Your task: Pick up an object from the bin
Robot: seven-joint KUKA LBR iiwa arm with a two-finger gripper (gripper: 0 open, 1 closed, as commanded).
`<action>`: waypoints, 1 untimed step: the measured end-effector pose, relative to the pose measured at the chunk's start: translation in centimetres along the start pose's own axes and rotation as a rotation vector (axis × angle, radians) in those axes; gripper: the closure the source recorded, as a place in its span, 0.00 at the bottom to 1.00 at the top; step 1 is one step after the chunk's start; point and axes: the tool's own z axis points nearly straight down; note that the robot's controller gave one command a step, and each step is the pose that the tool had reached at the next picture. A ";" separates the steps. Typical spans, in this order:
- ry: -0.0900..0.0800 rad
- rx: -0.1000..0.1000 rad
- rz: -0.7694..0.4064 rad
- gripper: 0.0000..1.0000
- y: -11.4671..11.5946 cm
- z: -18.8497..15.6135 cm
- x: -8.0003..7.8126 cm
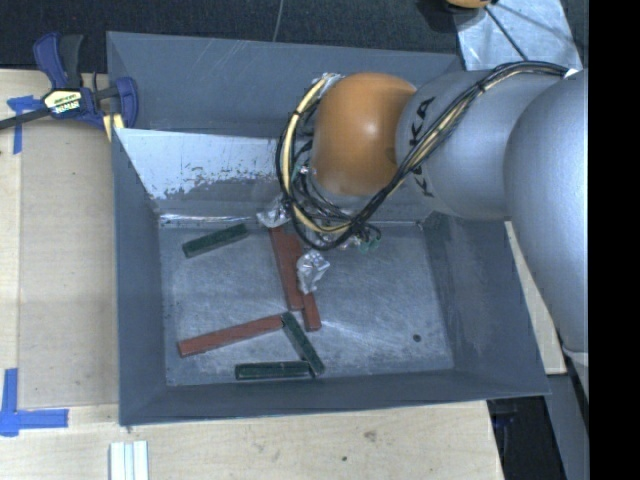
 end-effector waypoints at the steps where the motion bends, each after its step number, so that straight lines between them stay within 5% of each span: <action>1: -0.020 -0.005 -0.089 1.00 -3.1 0.7 2.1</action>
Offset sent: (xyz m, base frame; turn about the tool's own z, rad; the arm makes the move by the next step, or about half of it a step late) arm 0.0000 0.0000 0.0000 0.0000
